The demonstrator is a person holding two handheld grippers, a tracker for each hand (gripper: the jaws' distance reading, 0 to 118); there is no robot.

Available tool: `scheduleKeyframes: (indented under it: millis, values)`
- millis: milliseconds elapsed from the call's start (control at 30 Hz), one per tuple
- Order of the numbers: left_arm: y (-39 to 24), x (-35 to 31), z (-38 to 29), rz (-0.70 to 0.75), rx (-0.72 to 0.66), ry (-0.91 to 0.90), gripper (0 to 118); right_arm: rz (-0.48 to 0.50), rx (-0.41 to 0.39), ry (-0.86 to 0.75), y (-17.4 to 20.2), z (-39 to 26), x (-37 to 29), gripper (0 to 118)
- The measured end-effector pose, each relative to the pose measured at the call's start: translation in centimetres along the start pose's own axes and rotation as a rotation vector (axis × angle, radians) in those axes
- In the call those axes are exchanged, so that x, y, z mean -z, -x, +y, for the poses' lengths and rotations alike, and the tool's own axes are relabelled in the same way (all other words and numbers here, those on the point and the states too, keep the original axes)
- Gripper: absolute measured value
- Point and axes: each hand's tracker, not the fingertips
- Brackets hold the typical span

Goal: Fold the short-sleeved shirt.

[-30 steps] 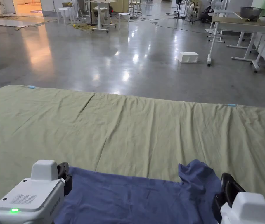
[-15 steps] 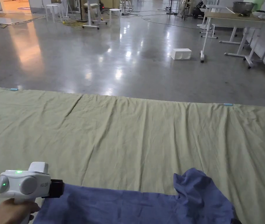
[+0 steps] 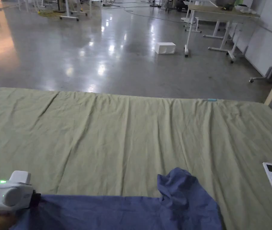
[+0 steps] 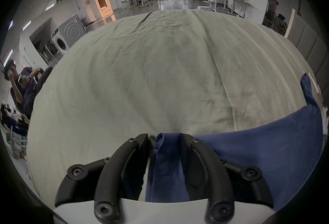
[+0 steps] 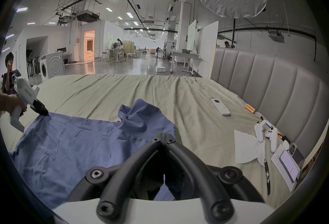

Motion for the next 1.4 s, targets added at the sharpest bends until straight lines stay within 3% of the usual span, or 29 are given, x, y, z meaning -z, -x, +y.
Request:
scheduleKeyframes:
  millis: [133,233,267,300,333,400,433,533,633,700,800,867,1000,1033,1400]
  values:
    - [0.4,0.0,0.1,-0.052,-0.006,0.011,7,0.010,0.028,0.020,-0.8,0.8,2.3,0]
    - [1.1,-0.8,-0.1,-0.072,-0.035,-0.005,5,0.040,0.014,0.099,-1.7,2.6,6.2,0]
    - [1.3,-1.1,-0.3,-0.078,-0.043,-0.016,5,0.072,0.065,0.150,-2.3,2.8,8.0,1]
    - [1.4,-1.3,-0.5,-0.084,-0.043,-0.011,5,0.087,0.076,0.177,-2.7,3.2,9.7,7]
    - [1.4,-1.8,-0.5,-0.085,-0.042,-0.016,5,0.096,0.091,0.312,-3.0,3.4,11.6,20]
    - [1.8,-2.7,-1.0,-0.092,-0.054,-0.050,5,0.098,0.008,0.317,-3.4,4.0,14.8,54]
    - [2.0,-3.1,-1.2,-0.100,-0.067,-0.060,5,0.106,-0.023,0.344,-3.5,4.2,16.4,54]
    - [2.5,-4.4,-1.7,-0.113,-0.083,-0.131,5,0.136,-0.073,0.427,-3.6,4.3,20.2,54]
    - [2.8,-4.9,-2.1,-0.107,-0.081,-0.148,5,0.139,-0.031,0.534,-3.9,3.6,23.9,54]
    - [2.9,-5.4,-2.6,-0.103,-0.082,-0.162,5,0.100,-0.068,0.575,-3.8,3.1,25.0,54]
    - [2.9,-5.8,-2.9,-0.103,-0.095,-0.170,5,0.130,-0.067,0.570,-3.5,2.9,25.0,51]
    - [2.7,-5.8,-3.1,-0.099,-0.089,-0.168,5,0.144,-0.132,0.547,-2.7,3.0,24.5,39]
    - [2.4,-5.8,-3.4,-0.092,-0.087,-0.163,5,0.099,-0.337,0.510,-0.5,2.6,23.9,3]
    - [2.4,-5.9,-3.5,-0.090,-0.091,-0.164,5,0.099,-0.357,0.498,-0.4,2.6,23.7,2]
    - [3.0,-11.6,-3.7,-0.058,-0.084,-0.254,5,0.027,-0.230,0.269,-1.8,6.4,16.3,1]
